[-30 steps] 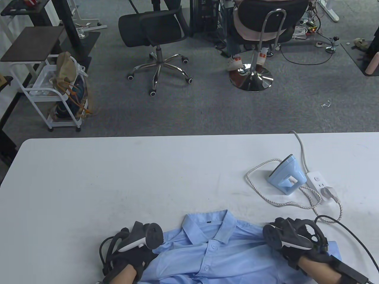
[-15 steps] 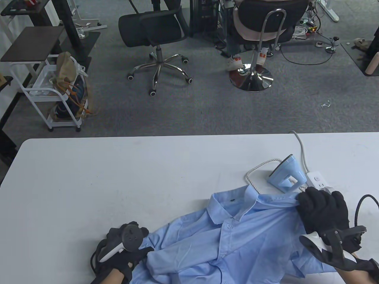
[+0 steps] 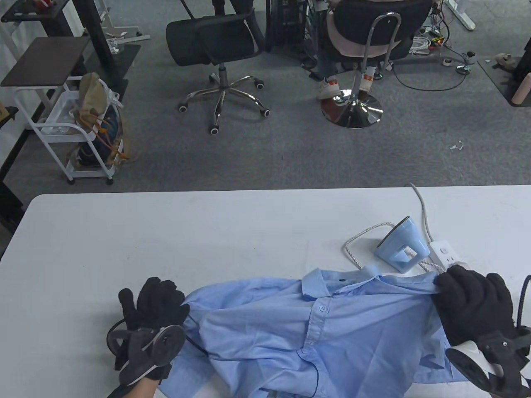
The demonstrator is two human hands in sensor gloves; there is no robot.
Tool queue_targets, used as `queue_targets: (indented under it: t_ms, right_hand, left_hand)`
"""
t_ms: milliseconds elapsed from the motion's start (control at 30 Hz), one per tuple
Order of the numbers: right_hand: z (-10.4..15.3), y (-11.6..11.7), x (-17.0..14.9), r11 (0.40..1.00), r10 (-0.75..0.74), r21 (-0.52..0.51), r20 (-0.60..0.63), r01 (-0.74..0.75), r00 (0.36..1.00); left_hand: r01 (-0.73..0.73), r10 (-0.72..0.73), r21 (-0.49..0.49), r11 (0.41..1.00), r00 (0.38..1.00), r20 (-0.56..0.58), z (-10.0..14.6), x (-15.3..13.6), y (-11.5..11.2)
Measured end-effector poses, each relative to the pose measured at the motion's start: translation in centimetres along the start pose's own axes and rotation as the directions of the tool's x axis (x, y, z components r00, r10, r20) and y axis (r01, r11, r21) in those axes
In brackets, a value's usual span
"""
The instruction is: Iron long-sleeve shirt with electric iron on table
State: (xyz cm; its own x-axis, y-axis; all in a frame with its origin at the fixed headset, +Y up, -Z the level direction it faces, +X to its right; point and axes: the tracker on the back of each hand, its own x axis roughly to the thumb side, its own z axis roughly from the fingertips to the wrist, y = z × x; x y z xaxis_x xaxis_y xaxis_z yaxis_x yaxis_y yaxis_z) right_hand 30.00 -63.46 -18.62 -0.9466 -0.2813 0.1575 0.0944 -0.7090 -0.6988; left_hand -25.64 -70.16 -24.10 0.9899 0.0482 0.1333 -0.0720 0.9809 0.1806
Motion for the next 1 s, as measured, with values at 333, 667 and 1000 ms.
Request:
queue_targets:
  t_ms: [333,667,1000]
  right_hand:
    - [1.3,5.2,0.5,0.881,-0.100,0.469,0.050,0.065,0.994]
    - [-0.6,13.1,2.2,0.521,-0.080,0.854,0.051,-0.002,0.995]
    - [1.7,17.3,2.0,0.468,-0.144,0.877,-0.041,0.105,0.989]
  left_hand:
    - [-0.082,0.063,-0.500,0.862,0.996,-0.055,-2.4,-0.4,-2.4]
    - [0.171,-0.181,-0.774,0.609,0.981,0.074,-8.0,6.8,-6.9]
    - [0.175,-0.159,-0.567,0.805,0.984,0.078,-7.1,5.3,-8.4]
